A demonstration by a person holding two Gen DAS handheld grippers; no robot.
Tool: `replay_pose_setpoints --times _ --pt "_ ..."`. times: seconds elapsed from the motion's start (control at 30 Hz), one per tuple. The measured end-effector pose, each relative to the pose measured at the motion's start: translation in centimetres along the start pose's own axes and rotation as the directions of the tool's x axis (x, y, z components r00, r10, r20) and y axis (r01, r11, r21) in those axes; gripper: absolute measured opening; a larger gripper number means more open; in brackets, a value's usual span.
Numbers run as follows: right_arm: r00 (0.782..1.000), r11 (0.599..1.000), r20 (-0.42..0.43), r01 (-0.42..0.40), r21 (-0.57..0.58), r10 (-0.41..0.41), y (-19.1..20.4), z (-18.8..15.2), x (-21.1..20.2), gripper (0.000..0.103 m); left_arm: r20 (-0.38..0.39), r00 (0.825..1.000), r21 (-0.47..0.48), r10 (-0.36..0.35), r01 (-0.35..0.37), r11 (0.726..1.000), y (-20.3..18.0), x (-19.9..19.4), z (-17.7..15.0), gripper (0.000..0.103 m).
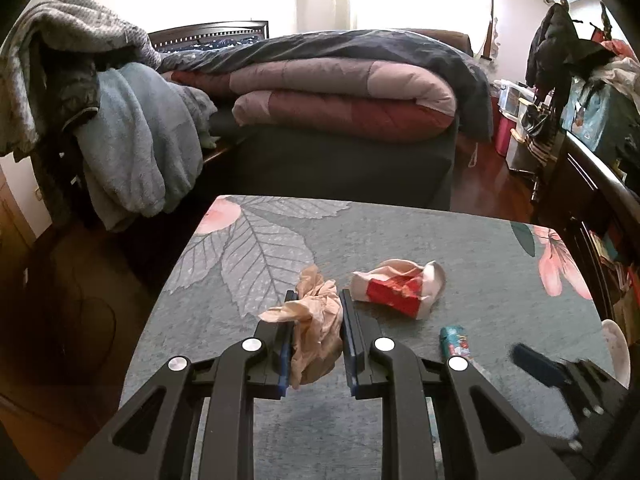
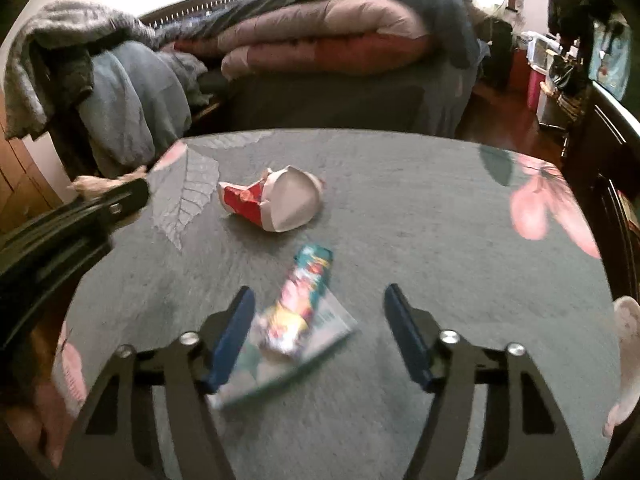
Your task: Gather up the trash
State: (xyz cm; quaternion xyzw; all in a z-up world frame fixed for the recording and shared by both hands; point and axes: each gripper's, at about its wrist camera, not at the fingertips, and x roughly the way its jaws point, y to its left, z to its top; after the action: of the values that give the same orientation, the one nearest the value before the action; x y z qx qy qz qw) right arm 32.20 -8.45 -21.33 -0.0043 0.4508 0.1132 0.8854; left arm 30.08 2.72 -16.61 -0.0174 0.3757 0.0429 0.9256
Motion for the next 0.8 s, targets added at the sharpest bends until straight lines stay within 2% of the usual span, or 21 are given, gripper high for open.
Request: replay_pose_setpoints --times 0.13,0.17,0.2,0.27,0.57,0.8 --pt "0.999 1.000 -0.047 -0.018 0.018 0.019 0.5 0.5 2.1 0.045 -0.006 1.000 -0.008 -0.001 0.001 1.000 0.8 0.3 -0.2 0.021" --pt "0.999 1.000 -0.037 -0.011 0.016 0.011 0.5 0.5 2.1 0.041 -0.007 1.000 -0.008 -0.001 0.001 1.000 0.9 0.4 -0.3 0.021" --pt "0.999 1.000 -0.033 0.002 0.011 -0.002 0.6 0.6 2.2 0.030 -0.007 1.000 -0.006 0.000 0.000 1.000 1.0 0.4 -0.3 0.021" --pt "1.000 1.000 -0.030 0.005 0.012 -0.004 0.5 0.6 2.2 0.024 -0.008 1.000 -0.005 0.003 -0.003 1.000 1.2 0.5 -0.3 0.021" --pt "1.000 0.999 0.017 -0.017 0.045 0.016 -1.5 -0.4 -0.9 0.023 0.006 1.000 0.005 0.004 -0.004 1.000 0.5 -0.5 -0.4 0.021" --pt "0.998 0.996 0.059 -0.023 0.088 0.018 -4.2 -2.5 -4.7 0.023 0.019 1.000 0.016 -0.009 0.009 1.000 -0.8 -2.2 -0.7 0.021"
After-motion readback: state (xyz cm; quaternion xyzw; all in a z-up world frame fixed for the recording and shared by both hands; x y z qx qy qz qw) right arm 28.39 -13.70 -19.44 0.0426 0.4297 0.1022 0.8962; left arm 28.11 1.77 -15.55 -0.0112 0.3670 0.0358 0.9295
